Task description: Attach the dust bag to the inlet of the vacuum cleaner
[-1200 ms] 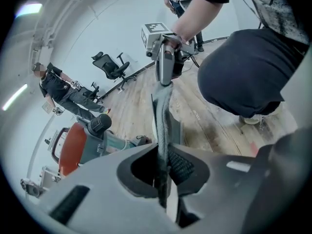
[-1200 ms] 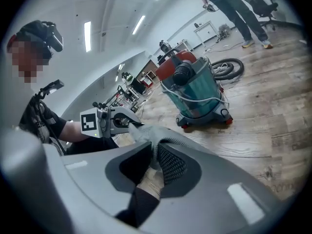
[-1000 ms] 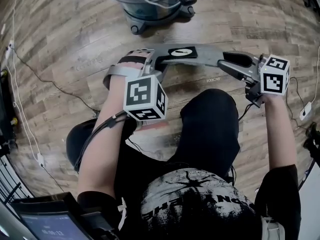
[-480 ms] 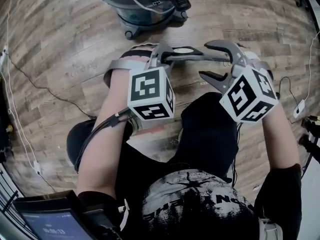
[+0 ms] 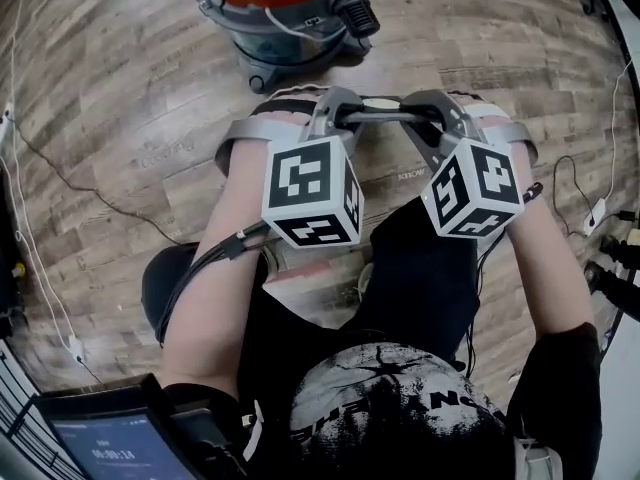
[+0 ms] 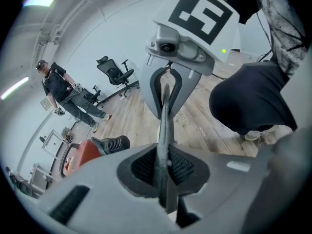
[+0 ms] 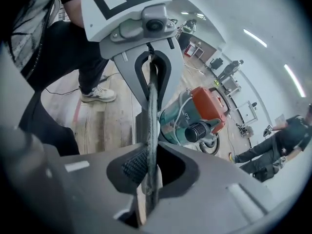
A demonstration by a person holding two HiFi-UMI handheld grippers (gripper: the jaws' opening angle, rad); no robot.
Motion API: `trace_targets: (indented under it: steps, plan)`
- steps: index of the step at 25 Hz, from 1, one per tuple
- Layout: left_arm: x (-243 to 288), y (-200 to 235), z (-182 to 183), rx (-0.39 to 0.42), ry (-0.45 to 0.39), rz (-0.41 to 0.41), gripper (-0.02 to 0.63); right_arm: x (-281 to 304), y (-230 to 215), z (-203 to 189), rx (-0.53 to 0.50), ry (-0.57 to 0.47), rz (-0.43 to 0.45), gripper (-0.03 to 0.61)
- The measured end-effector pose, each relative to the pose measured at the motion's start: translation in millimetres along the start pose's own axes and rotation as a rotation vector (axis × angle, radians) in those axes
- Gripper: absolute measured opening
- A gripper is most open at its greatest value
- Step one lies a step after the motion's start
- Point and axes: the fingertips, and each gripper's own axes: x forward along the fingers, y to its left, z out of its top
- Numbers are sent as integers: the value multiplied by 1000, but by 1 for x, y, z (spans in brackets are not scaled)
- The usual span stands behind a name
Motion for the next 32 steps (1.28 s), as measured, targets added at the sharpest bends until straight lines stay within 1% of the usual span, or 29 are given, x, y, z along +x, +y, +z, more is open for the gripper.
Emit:
trace_targets:
  steps: [3, 6, 9, 12, 15, 17, 19, 21, 24, 28, 30, 32]
  plan:
    - [-1, 5, 3, -14, -18, 9, 32, -3, -5, 0, -5, -2, 13, 32]
    - [-3, 9, 8, -21, -41, 24, 37, -7, -12, -2, -41, 4, 18, 32]
    - [-8, 15, 8, -22, -60, 35, 55, -6, -21, -8, -67, 17, 22, 32]
    - [-11, 22, 8, -5, -64, 56, 60, -4, -29, -10, -87, 25, 18, 32]
    - [-9, 27, 8, 29, -66, 70, 58, 3, -35, -2, -114, 32, 19, 32]
    - [-7, 31, 7, 40, -64, 69, 38, 8, -39, 2, -132, 39, 20, 32]
    - [-6, 38, 5, 32, -68, 70, 31, 11, -46, 4, -137, 39, 7, 34]
    - [-6, 47, 4, 12, -79, 70, 28, 12, -55, 4, -121, 35, -26, 43]
    - [-2, 58, 0, -2, -79, 64, 28, 12, -69, -2, -91, 47, -75, 77]
    - [3, 62, -3, -7, -91, 44, 28, 15, -72, -6, -95, 63, -73, 44]
    - [7, 63, -4, -22, -91, 38, 28, 18, -74, -8, -103, 73, -75, 41]
    - [12, 63, -4, -17, -85, 41, 28, 21, -79, -11, -117, 83, -86, 41]
